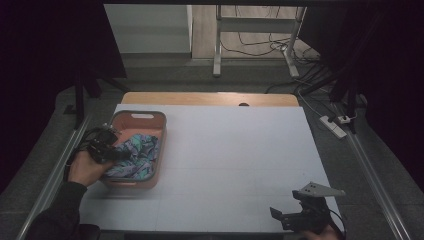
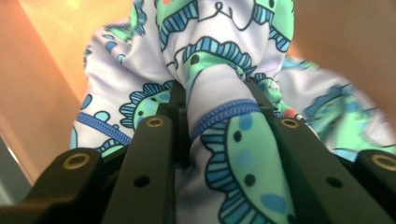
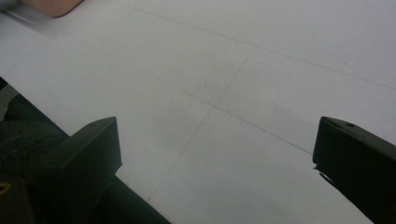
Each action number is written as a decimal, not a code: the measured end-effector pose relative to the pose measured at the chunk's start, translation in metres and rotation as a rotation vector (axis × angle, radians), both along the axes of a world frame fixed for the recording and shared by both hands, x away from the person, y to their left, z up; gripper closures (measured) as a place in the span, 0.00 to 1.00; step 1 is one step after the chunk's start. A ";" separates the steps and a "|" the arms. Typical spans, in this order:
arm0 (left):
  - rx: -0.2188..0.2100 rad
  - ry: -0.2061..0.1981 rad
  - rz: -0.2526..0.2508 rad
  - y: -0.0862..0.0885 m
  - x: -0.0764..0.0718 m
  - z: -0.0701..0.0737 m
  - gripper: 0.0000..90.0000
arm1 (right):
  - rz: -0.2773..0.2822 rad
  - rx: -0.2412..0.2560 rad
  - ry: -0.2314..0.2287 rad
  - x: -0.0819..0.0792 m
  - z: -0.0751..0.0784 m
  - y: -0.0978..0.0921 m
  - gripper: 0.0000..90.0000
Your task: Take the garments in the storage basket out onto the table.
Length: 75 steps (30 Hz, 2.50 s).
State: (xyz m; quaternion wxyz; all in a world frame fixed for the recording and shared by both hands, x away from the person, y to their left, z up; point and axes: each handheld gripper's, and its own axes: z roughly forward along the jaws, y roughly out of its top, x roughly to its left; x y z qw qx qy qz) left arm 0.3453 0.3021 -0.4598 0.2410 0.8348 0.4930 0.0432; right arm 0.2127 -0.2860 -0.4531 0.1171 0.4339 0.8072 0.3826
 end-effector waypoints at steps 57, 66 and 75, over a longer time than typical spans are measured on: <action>-0.268 -0.420 -0.294 -0.117 0.017 0.160 0.78 | -0.018 0.004 -0.005 0.000 0.000 -0.001 0.01; -0.304 -0.415 -0.350 -0.151 0.023 0.161 0.78 | -0.019 0.006 -0.006 0.000 0.000 -0.002 0.01; -0.280 -0.391 -0.397 -0.185 0.030 0.148 0.77 | -0.016 0.009 -0.004 -0.001 0.000 -0.002 0.01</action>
